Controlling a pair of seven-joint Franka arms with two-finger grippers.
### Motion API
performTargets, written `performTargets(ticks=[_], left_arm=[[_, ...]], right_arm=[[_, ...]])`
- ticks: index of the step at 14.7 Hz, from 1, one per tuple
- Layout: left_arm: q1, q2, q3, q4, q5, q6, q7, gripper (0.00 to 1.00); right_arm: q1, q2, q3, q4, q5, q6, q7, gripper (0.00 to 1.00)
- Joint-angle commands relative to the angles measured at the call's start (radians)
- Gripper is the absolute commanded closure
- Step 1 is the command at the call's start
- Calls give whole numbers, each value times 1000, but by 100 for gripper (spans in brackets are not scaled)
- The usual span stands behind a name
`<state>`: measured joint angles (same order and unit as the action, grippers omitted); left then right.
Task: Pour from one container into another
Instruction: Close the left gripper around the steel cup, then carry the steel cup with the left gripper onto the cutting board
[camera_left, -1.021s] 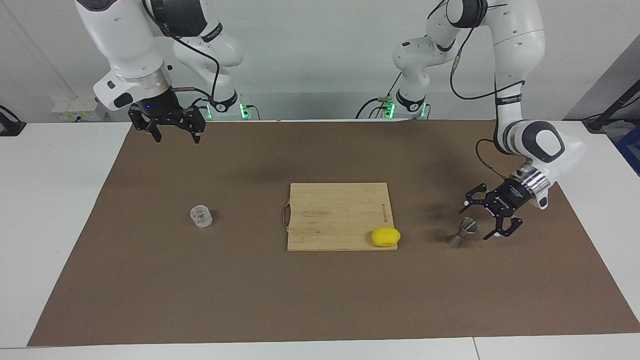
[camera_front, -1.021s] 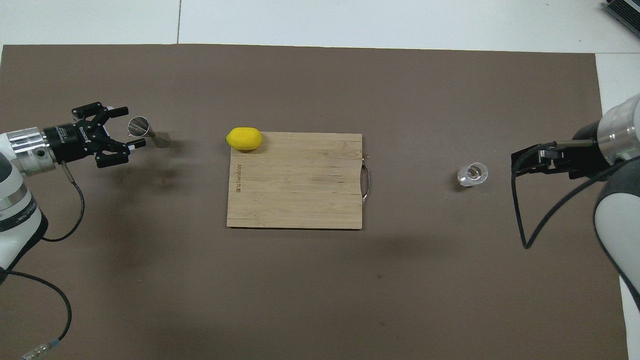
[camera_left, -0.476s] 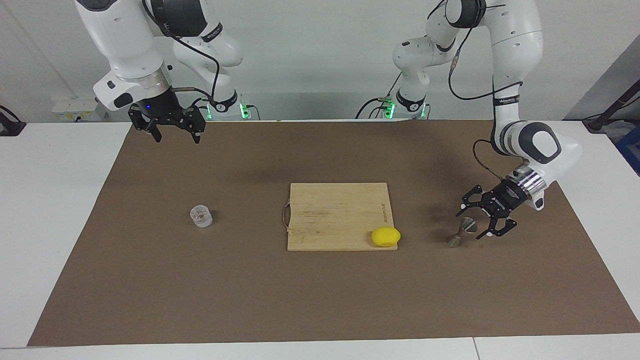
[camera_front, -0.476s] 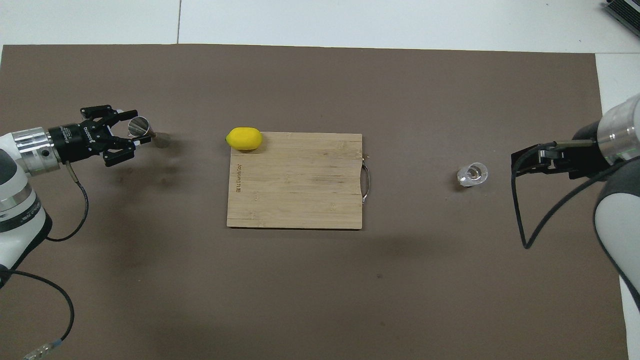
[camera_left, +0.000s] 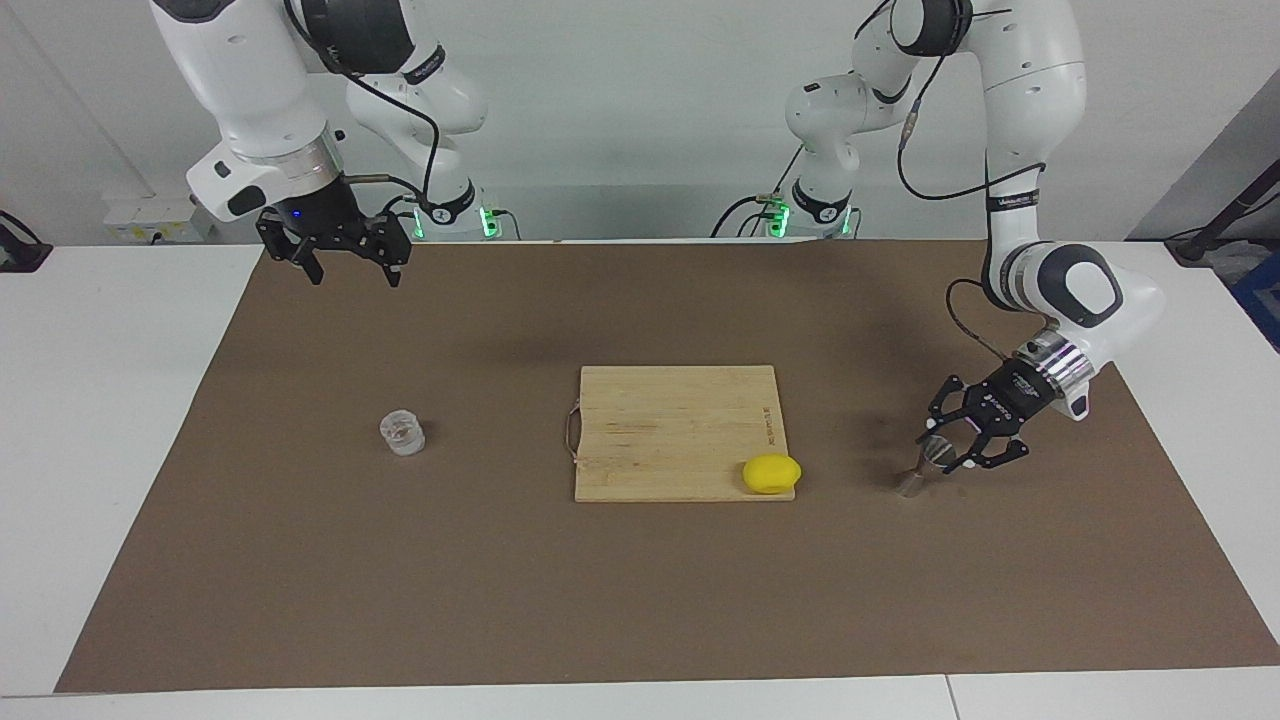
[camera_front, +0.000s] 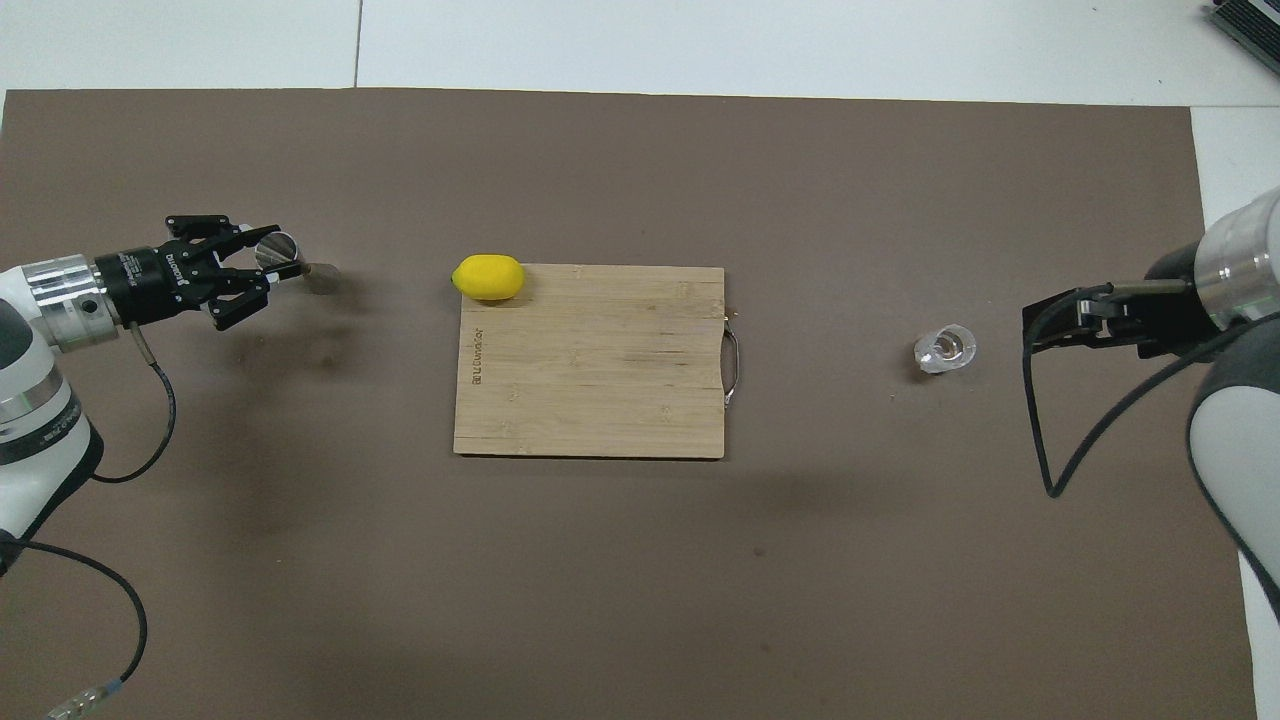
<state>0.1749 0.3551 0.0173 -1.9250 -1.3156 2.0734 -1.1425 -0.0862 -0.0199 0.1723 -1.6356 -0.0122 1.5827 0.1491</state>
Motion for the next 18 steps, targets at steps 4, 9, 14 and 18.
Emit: performTargets(ticks=[4,9,14,18], left_arm=[[-28,-18,-25,104,77,-59,-74,100],[-118,-77,-134,109,59,-49,-149,100],[-345,-71,-137,116,-57,138,-232,100],[-495,-55,-137,109,-119,336,-232,100]], right_arm=[[-15,-11,7,-12,18,7,-22,0],[-1,-15,7,-15,18,-3,-29,0],[-1,-14,7,-15,18,10,-10,1],[-10,-9,6,-16,17,31,153,0]])
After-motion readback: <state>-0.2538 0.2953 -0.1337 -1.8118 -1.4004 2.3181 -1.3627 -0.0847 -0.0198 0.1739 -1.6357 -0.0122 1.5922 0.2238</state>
